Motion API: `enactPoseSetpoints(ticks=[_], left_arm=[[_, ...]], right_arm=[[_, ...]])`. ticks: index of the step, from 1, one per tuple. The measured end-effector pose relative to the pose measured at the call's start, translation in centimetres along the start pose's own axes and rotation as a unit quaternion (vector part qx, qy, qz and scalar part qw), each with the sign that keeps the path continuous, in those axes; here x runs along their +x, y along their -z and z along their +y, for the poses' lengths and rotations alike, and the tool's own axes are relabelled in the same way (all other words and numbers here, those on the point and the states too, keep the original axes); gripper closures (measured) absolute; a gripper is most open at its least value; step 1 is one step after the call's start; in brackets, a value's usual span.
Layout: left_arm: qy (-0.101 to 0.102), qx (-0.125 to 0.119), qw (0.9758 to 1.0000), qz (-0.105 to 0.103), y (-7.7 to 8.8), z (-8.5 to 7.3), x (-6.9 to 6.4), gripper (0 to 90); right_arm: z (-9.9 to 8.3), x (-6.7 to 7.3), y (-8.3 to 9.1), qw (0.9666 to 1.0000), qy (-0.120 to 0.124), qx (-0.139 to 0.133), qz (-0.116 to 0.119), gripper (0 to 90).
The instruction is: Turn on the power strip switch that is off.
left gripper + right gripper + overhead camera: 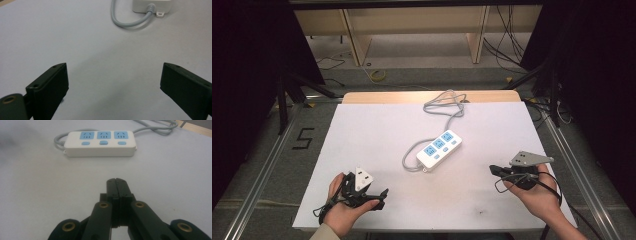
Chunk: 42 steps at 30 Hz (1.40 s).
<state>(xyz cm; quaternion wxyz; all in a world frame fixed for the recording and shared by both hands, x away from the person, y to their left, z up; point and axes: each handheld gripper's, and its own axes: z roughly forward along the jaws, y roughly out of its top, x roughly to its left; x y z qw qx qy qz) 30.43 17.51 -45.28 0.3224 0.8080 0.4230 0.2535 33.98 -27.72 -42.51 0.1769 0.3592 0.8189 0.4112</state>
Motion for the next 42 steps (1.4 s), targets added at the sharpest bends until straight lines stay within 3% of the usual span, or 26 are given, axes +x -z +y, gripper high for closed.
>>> enactPoseSetpoints(ticks=[42], left_arm=[[-0.006,-0.001,1.0,-0.006,-0.2,0.2,-0.3,8.0]], right_arm=[[2.7,0.5,-2.9,0.9999,0.008,0.004,0.008,90.0]])
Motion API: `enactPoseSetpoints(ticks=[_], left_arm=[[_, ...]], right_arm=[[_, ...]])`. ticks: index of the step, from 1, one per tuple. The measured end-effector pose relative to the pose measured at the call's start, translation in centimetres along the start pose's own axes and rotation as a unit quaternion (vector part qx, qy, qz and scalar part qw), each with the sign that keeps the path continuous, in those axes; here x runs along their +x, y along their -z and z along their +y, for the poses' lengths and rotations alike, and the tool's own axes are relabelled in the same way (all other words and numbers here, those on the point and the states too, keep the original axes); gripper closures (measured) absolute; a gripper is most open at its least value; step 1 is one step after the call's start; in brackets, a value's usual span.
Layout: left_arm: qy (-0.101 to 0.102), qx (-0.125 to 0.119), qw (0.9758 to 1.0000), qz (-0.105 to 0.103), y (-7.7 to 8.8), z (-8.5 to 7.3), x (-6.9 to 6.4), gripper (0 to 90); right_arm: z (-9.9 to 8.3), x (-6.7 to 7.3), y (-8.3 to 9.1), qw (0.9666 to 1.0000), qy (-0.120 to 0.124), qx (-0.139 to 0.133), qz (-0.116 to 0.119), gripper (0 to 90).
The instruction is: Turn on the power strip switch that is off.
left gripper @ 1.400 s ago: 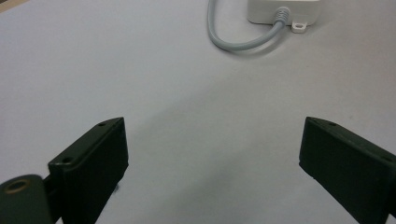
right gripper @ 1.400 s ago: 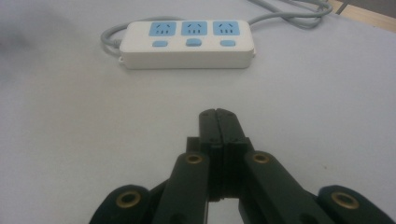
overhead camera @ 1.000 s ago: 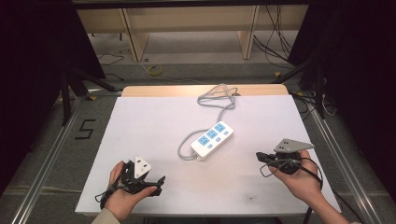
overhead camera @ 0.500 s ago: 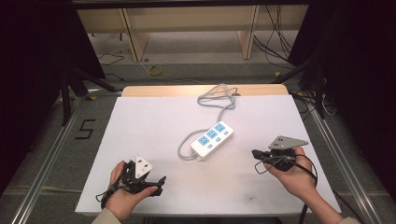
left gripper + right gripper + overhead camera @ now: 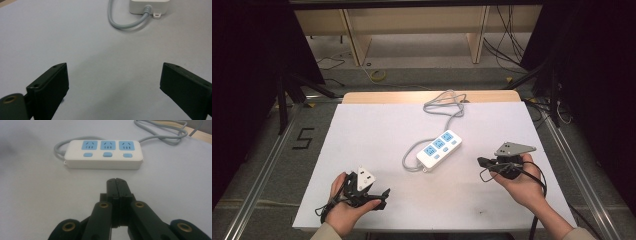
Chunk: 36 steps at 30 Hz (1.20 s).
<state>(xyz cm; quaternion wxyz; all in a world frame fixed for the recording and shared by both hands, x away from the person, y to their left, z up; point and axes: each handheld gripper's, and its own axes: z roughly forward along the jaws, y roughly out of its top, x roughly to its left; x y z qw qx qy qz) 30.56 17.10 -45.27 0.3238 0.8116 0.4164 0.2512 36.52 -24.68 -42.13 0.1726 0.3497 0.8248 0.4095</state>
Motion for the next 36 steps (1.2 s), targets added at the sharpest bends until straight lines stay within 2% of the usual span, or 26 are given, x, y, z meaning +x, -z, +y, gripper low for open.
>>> enactPoseSetpoints(ticks=[36], left_arm=[[0.0,-0.002,1.0,-0.003,-0.1,0.1,-0.1,8.7]], right_arm=[[1.8,0.2,-2.6,1.0,0.002,0.008,0.005,90.0]])
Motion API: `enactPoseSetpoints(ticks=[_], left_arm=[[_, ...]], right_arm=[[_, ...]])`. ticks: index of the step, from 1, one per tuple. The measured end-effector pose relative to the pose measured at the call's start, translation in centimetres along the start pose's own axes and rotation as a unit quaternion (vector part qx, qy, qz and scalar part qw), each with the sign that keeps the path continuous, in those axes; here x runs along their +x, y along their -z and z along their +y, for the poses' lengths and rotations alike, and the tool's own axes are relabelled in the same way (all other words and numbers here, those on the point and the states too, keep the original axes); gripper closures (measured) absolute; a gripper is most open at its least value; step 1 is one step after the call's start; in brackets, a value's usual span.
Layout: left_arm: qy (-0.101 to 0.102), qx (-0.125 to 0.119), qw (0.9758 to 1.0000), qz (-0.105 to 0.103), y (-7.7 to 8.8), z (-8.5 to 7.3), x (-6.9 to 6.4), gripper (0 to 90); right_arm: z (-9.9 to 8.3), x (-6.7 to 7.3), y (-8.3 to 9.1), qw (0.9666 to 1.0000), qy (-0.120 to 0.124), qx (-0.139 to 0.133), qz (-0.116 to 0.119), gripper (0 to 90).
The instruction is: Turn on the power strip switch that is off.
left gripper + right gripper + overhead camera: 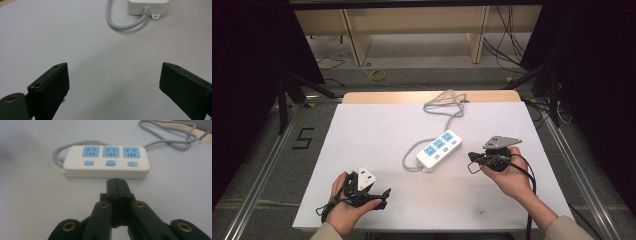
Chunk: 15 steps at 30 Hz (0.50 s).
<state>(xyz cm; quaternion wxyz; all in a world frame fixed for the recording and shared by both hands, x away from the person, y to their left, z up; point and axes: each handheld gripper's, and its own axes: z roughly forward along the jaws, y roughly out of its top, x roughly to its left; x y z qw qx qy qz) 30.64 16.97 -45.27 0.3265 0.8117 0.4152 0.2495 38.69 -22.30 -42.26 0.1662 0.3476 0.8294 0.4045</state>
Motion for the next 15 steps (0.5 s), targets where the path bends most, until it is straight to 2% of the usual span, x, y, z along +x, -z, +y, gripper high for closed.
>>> enactPoseSetpoints(ticks=[15], left_arm=[[0.002,-0.001,1.0,0.0,-0.1,0.1,0.0,9.1]], right_arm=[[0.4,0.1,-1.2,0.9999,0.004,0.01,0.001,90.0]])
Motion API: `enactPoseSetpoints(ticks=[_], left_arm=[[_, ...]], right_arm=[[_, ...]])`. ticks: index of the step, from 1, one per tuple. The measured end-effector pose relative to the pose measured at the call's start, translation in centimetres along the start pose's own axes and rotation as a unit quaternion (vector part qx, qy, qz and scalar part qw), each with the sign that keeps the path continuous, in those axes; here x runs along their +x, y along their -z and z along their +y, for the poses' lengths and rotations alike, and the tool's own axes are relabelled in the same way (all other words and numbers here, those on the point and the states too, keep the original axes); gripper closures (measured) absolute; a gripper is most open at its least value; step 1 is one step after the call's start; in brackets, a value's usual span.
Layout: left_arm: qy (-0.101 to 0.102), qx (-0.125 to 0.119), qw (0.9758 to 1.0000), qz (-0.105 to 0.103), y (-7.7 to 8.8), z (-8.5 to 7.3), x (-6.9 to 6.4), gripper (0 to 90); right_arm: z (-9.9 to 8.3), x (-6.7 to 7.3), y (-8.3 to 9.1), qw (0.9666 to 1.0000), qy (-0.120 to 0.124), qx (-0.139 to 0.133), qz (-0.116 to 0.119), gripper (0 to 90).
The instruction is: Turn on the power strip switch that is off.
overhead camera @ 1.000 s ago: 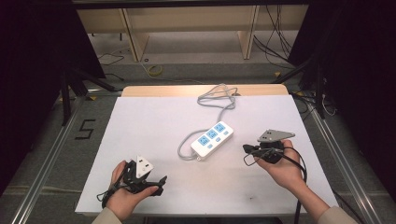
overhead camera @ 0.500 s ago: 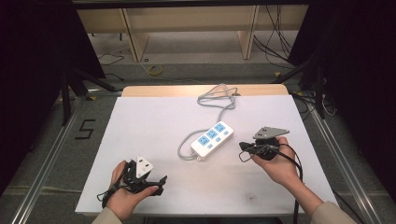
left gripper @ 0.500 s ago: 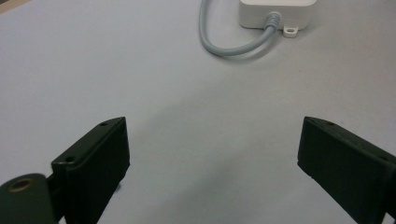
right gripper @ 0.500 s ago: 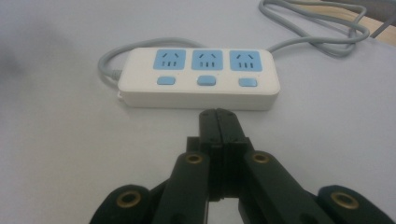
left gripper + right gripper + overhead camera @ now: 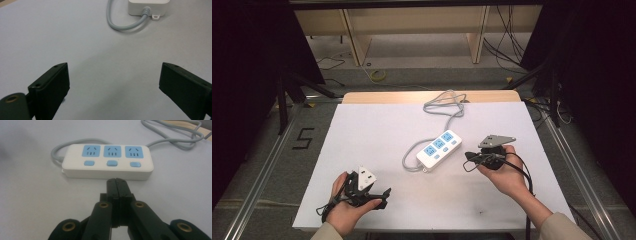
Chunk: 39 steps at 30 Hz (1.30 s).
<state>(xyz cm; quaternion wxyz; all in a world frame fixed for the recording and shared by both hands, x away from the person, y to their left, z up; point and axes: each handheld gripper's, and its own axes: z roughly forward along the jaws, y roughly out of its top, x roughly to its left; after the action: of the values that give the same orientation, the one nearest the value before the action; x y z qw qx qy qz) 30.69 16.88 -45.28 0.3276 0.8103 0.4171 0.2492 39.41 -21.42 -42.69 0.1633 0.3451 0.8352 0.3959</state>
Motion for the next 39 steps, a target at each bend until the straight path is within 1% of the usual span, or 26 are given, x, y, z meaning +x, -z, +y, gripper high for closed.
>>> enactPoseSetpoints(ticks=[27,39], left_arm=[[-0.001,0.0,1.0,-0.001,-0.1,0.0,0.0,9.3],[-0.001,-0.001,1.0,-0.001,-0.1,0.1,0.0,9.3]], right_arm=[[1.3,0.2,-1.8,1.0,0.0,0.007,0.002,90.0],[1.6,0.2,-2.3,0.9999,-0.003,0.01,0.003,90.0]])
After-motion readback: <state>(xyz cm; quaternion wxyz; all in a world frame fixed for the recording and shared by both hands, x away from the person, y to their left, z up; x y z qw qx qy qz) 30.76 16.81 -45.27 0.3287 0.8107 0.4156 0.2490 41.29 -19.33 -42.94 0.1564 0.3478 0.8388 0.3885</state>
